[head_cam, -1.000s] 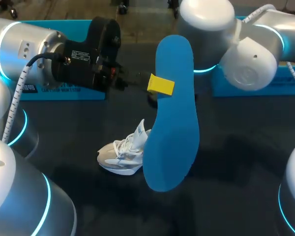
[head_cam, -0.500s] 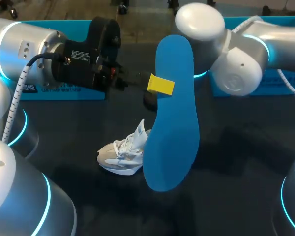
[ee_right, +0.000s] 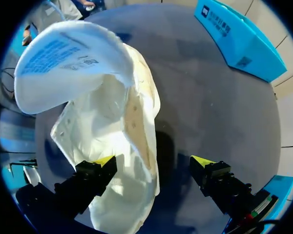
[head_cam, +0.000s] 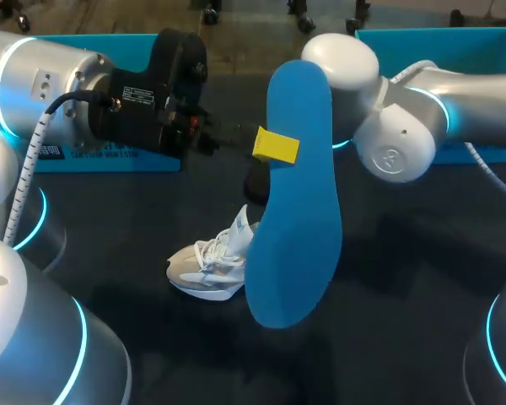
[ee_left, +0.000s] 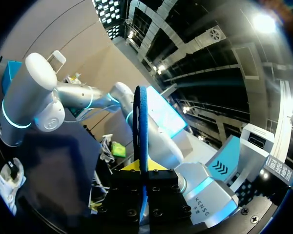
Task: Take the shoe out of the shoebox, open the shoe tongue, remove and reinsert the insole, then place the shoe into the shoebox
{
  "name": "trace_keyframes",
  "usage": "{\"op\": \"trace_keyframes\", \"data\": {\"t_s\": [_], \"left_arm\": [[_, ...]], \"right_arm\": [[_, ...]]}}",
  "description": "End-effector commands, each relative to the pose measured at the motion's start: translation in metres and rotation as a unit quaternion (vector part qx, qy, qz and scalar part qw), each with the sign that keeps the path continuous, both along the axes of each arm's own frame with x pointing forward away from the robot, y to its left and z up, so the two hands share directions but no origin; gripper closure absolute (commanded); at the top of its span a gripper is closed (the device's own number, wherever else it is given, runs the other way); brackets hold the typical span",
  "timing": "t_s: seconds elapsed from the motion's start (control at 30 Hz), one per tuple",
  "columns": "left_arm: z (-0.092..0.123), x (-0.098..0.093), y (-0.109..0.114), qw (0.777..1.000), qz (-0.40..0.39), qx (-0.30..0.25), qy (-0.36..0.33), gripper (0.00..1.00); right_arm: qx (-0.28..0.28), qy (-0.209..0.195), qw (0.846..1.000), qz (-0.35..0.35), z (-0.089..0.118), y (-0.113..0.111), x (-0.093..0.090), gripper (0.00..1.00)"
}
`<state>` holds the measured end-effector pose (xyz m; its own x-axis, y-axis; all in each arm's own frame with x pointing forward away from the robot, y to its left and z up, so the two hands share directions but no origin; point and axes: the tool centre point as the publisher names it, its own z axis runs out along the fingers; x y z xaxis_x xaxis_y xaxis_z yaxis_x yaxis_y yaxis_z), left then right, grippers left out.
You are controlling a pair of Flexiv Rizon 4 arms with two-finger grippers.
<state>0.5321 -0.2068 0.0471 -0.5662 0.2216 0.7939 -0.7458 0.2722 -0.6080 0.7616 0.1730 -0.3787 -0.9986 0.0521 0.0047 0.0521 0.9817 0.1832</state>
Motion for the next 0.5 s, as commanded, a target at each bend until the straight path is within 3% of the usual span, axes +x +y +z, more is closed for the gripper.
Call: {"op": "trace_keyframes", "data": {"t_s": [0.03, 0.1, 0.2, 0.27, 0.3, 0.5], "left_arm": [[-0.0010, -0.0007, -0.0003, 1.000, 0.001, 0.000, 0.000, 1.00], [-0.0010, -0.0007, -0.0003, 1.000, 0.001, 0.000, 0.000, 1.00], [-0.0010, -0.0007, -0.0003, 1.000, 0.001, 0.000, 0.000, 1.00], [-0.0010, -0.0007, -0.0003, 1.000, 0.001, 0.000, 0.000, 1.00], [-0.0010, -0.0007, -0.0003, 1.000, 0.001, 0.000, 0.000, 1.00], [-0.0010, -0.0007, -0.0003, 1.000, 0.001, 0.000, 0.000, 1.00]], "right_arm": [[-0.002, 0.008, 1.000, 0.003, -0.0047, 0.0080, 0.0058, 0.28], [-0.002, 0.011, 1.000, 0.005, -0.0050, 0.0096, 0.0062, 0.38], [0.000, 0.019, 1.000, 0.006, -0.0051, 0.0127, 0.0053, 0.68], [0.001, 0.023, 1.000, 0.004, -0.0054, 0.0140, 0.0037, 0.94], [0.001, 0.024, 1.000, 0.004, -0.0060, 0.0143, 0.0028, 1.00], [0.001, 0.041, 0.999, -0.003, -0.0031, 0.0149, -0.0016, 1.00]]}}
